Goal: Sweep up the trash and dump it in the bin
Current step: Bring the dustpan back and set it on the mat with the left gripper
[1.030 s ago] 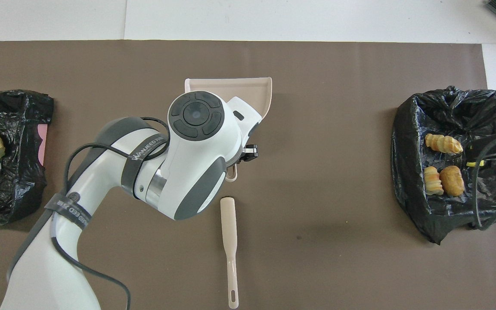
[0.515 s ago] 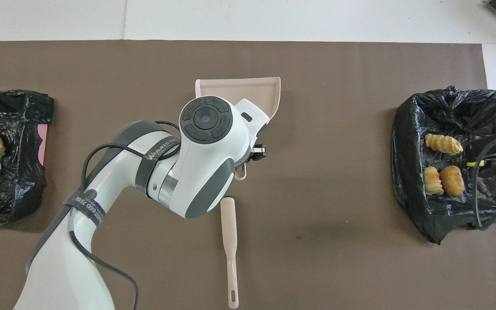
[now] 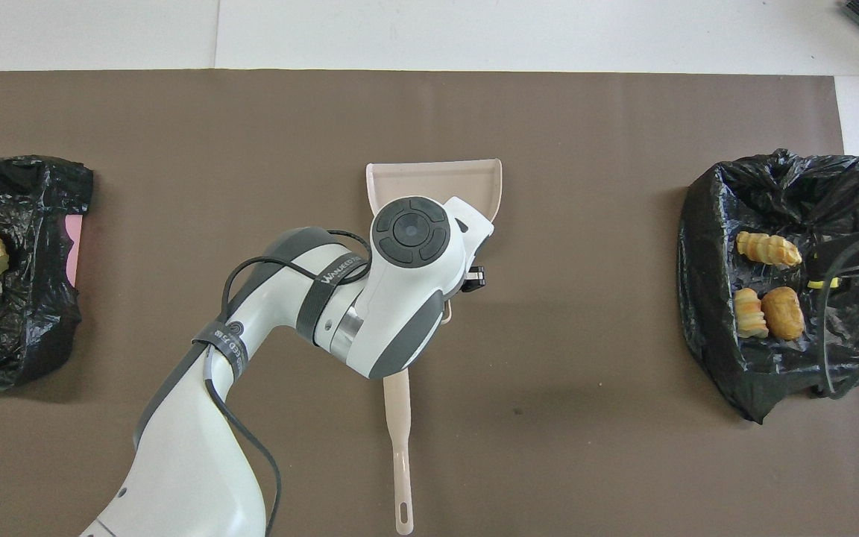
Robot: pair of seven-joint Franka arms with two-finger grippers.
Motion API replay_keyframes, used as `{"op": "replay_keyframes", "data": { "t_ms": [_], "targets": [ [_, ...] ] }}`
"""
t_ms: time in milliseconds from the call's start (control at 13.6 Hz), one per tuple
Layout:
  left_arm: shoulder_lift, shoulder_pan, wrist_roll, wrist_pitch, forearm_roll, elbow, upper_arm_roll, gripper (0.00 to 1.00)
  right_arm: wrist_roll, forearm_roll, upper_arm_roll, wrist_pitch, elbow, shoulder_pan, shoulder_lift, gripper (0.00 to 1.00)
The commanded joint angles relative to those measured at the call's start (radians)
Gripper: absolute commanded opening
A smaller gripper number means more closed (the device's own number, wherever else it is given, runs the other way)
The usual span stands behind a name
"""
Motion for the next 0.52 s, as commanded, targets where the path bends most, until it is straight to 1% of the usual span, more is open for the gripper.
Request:
{"op": "replay_keyframes", "data": {
  "t_ms": [0,74,221,442],
  "targets": [
    [-0.007,-0.016,-0.010,0.028,-0.004,-0.004,0.021,0.69,-0.015,0.018,-0.007,0.011,-0.027,0.001,-0.023,1.00],
    [-0.007,-0.016,-0.012,0.029,-0.006,-0.004,0.019,1.00,-0.015,0.018,-0.007,0.011,-0.027,0.001,-0.023,1.00],
    [-0.011,-0.007,-0.021,0.011,-0.006,-0.004,0.021,1.00,-0.015,0.016,-0.007,0.011,-0.027,0.001,-0.023,1.00],
    [-0.074,0.008,-0.010,-0.105,-0.003,-0.007,0.050,1.00,-0.015,0.018,-0.007,0.011,-0.027,0.001,-0.023,1.00]
  ]
}}
